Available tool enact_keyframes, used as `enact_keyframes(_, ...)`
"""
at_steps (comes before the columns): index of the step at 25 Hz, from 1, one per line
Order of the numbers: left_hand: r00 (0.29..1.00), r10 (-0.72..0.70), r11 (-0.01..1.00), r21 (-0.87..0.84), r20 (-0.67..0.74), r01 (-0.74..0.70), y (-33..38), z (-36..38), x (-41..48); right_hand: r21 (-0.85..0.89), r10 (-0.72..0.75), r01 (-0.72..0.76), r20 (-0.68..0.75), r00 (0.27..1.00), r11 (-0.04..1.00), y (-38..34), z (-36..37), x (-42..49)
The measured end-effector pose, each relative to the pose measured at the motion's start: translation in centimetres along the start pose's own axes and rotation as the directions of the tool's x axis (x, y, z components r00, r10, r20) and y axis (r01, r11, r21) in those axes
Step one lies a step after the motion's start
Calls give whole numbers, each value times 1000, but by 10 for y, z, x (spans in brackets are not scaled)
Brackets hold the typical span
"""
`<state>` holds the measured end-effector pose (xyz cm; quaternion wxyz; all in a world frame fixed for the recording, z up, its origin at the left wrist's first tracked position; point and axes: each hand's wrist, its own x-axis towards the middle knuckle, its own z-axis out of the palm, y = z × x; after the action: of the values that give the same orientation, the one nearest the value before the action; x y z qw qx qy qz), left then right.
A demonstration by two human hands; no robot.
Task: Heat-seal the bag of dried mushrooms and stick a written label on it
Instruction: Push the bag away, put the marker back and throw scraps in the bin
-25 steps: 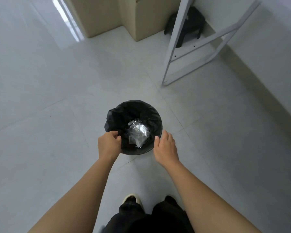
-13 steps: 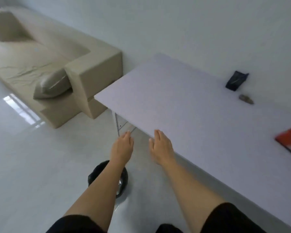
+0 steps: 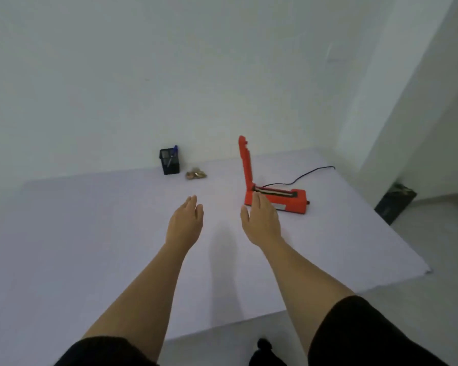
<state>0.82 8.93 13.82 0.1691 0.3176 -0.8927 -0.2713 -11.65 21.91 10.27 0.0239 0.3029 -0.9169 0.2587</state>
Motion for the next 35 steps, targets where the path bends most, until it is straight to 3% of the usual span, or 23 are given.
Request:
enact_keyframes(3, 998, 15, 1000, -5, 63, -15, 34, 66, 70, -47, 121, -122, -36, 992, 991, 84, 0, 54)
enact_keyframes(8, 970, -124, 991, 68, 208, 112, 51, 148, 157, -52, 303, -299, 87, 949, 953, 176, 10, 128)
enact_keyframes(14, 946, -182, 983, 17, 268, 184, 58, 201, 196, 43, 508, -540, 287, 812, 840, 230, 36, 146)
enact_keyframes(17, 969, -114, 992, -36, 221, 124, 58, 214, 192, 149, 551, -596, 255, 794, 789, 233, 51, 142)
enact_keyframes(22, 983, 42, 996, -90, 179, -26, 63, 237, 207, 224, 506, -534, 174, 845, 815, 246, 54, 171)
enact_keyframes(25, 976, -181, 956, -210, 118, 203, 72, 250, 228, 295, 499, -526, 169, 850, 797, 256, 57, 202)
enact_keyframes(28, 871, -464, 786, -379, 162, 489, 77, 256, 262, 338, 500, -526, 167, 850, 780, 263, 70, 245)
enact_keyframes(30, 853, -487, 742, -424, 191, 519, 75, 259, 289, 343, 470, -498, 166, 867, 797, 266, 81, 277)
enact_keyframes(35, 870, -477, 758, -441, 126, 480, 66, 267, 363, 350, 388, -417, 155, 909, 839, 271, 102, 353)
